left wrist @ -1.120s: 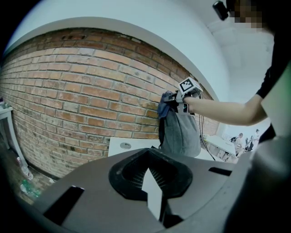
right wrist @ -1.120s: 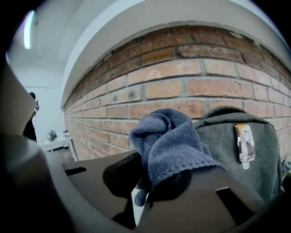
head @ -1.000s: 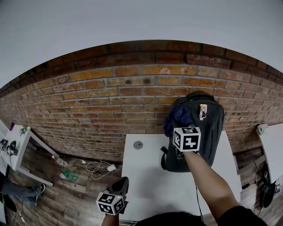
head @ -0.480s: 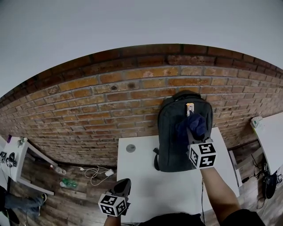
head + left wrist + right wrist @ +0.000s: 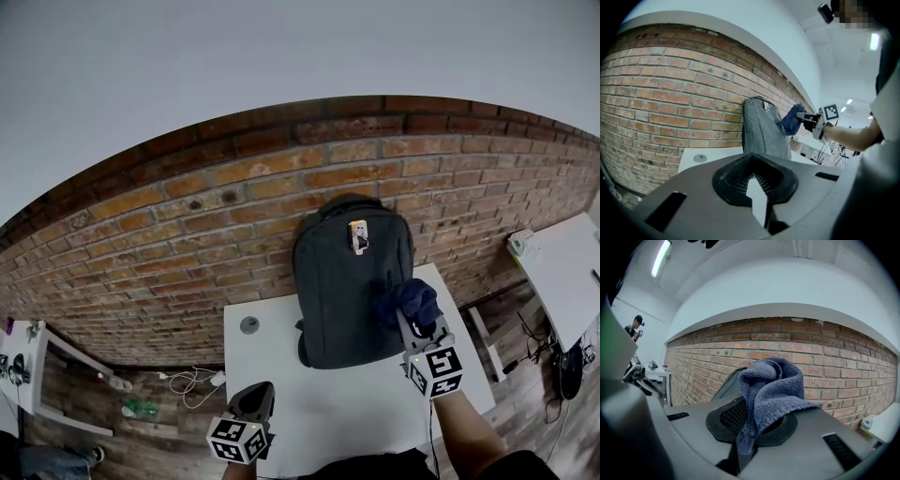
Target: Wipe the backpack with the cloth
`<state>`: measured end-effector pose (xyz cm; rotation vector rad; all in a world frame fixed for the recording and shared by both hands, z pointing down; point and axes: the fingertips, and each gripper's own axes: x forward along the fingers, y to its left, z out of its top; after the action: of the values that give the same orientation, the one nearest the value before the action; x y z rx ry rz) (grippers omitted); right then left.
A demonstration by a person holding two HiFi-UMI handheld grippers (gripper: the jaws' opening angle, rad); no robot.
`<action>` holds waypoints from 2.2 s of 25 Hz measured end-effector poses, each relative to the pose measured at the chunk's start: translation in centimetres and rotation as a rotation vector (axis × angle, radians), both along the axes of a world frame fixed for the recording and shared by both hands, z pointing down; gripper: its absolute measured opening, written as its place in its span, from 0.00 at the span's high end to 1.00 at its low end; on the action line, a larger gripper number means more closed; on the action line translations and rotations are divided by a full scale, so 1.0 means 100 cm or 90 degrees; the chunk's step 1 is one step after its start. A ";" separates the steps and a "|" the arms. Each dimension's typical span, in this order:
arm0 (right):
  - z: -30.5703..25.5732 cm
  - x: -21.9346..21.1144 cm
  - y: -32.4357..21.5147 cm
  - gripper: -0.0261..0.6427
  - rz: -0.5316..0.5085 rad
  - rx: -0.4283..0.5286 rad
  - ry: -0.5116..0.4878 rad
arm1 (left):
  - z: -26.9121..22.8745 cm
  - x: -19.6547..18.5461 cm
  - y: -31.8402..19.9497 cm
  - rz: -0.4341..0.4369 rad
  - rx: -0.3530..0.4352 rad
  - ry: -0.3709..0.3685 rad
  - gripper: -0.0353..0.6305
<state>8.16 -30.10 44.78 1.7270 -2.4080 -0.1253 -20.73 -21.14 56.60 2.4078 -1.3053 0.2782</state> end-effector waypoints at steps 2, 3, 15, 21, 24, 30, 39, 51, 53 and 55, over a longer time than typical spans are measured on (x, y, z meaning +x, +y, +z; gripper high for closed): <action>0.007 0.007 0.014 0.90 -0.011 -0.005 -0.009 | -0.004 0.011 -0.003 0.002 0.005 0.002 0.96; 0.011 0.012 0.020 0.90 -0.014 -0.008 -0.011 | -0.005 0.017 -0.005 0.003 0.007 0.002 0.96; 0.023 0.078 0.058 0.90 -0.080 -0.025 -0.040 | -0.017 0.110 0.000 -0.009 0.015 -0.016 0.96; 0.023 0.117 0.059 0.90 -0.114 -0.012 -0.055 | -0.025 0.157 0.005 -0.031 0.019 -0.044 0.96; 0.025 0.130 0.058 0.90 -0.129 -0.016 -0.068 | -0.028 0.171 0.009 -0.047 0.021 -0.048 0.96; 0.034 0.139 0.055 0.90 -0.148 -0.037 -0.094 | -0.031 0.187 0.016 -0.054 0.018 -0.056 0.96; 0.040 0.119 0.082 0.90 -0.168 -0.058 -0.092 | -0.036 0.189 0.029 -0.042 0.034 -0.039 0.96; 0.038 0.077 0.163 0.90 -0.150 -0.081 -0.163 | -0.028 0.128 0.113 -0.055 0.051 -0.025 0.96; 0.041 0.068 0.183 0.90 -0.149 -0.081 -0.160 | -0.022 0.117 0.133 -0.059 0.048 -0.019 0.96; 0.043 0.058 0.202 0.90 -0.146 -0.081 -0.160 | -0.018 0.106 0.153 -0.060 0.047 -0.015 0.96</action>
<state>13.97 -9.90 49.04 1.4851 -2.7205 0.2237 -10.14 -5.80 54.82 2.4006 -1.4594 0.2363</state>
